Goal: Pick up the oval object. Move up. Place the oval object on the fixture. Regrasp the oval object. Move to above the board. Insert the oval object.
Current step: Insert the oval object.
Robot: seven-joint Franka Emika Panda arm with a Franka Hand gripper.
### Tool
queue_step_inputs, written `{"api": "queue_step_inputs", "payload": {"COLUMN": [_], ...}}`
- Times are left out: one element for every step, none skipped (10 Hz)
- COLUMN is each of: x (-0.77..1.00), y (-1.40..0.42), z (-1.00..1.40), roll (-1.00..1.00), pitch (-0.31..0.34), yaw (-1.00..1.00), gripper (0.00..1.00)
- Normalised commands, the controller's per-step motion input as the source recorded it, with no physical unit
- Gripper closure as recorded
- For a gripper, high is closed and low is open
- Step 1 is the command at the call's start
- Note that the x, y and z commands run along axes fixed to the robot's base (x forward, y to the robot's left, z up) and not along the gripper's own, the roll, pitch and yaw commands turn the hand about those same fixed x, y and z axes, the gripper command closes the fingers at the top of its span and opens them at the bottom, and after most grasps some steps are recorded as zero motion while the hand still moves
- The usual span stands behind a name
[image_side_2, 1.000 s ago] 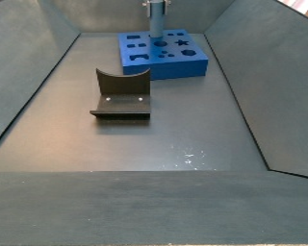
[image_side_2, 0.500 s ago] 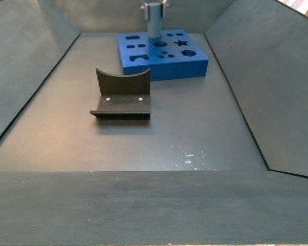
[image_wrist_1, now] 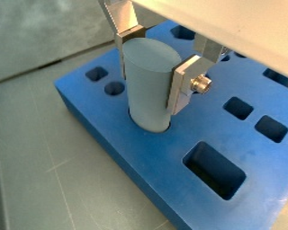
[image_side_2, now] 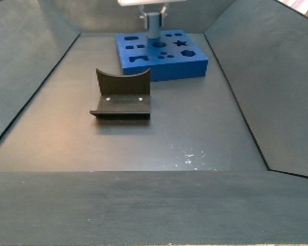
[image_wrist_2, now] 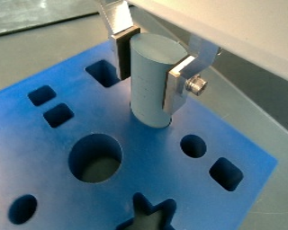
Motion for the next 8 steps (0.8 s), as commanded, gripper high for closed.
{"api": "queue_step_inputs", "payload": {"x": [0.0, 0.0, -0.03, -0.07, -0.21, -0.43, -0.25, 0.0], "y": [-0.22, -0.19, -0.15, -0.13, -0.06, 0.0, 0.0, 0.0], "z": [-0.72, -0.82, -0.92, -0.97, -0.96, -0.53, -0.23, 0.0], "roll": [0.29, 0.25, 0.2, 0.18, 0.17, 0.03, 0.04, 0.0], "pitch": [-0.071, -0.073, -0.08, -0.079, -0.101, -0.169, -0.056, -0.009], "yaw": [0.13, 0.11, 0.1, 0.1, 0.07, 0.0, 0.0, 0.0], "gripper": [1.0, 1.0, 1.0, 1.0, 1.0, 1.0, 1.0, 1.0]}}
